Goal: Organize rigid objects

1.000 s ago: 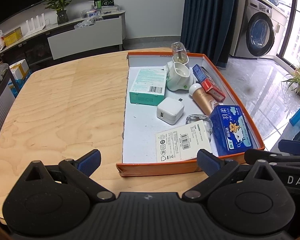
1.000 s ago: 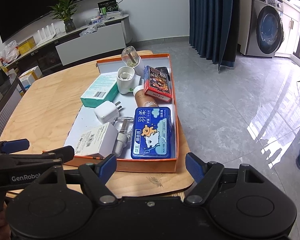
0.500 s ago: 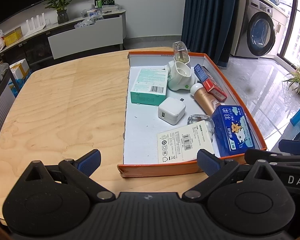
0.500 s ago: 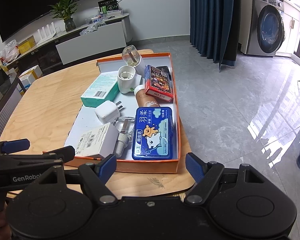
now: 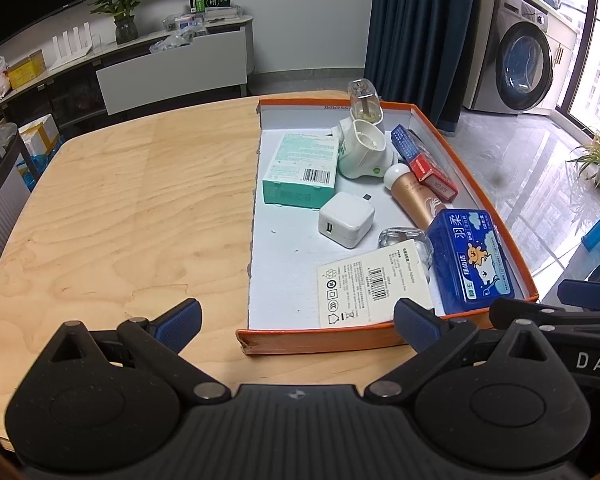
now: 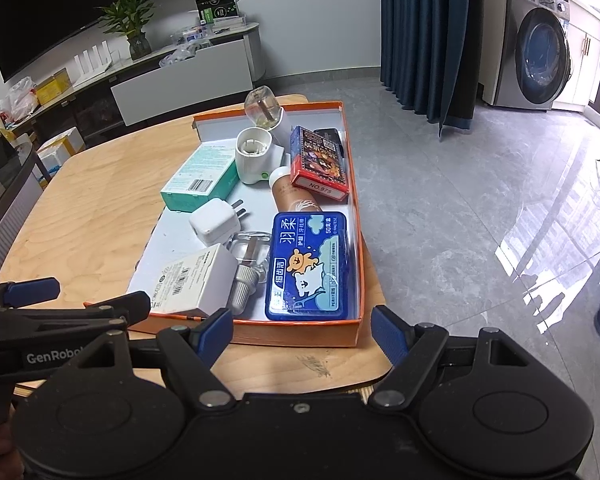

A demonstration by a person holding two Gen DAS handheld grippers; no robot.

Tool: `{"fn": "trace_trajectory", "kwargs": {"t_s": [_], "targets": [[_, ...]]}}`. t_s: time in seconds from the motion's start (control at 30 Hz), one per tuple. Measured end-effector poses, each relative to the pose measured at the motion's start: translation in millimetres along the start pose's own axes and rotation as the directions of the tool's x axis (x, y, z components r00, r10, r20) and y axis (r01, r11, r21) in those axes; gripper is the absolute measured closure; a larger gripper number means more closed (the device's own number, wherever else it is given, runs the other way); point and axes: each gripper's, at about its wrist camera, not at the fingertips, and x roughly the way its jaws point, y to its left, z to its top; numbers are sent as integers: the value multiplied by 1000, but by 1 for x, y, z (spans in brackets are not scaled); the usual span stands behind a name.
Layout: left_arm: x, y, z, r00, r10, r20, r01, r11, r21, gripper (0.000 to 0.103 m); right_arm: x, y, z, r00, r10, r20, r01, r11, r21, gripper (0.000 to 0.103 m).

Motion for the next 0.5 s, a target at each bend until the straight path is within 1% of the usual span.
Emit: {"fn": "trace_trajectory", "kwargs": {"t_s": [0.5], "targets": [[4,1,0,1000,-1,-20,1,1000,-4,0,6,0,0,1000,0,-15,0,1000,3,13]]}}
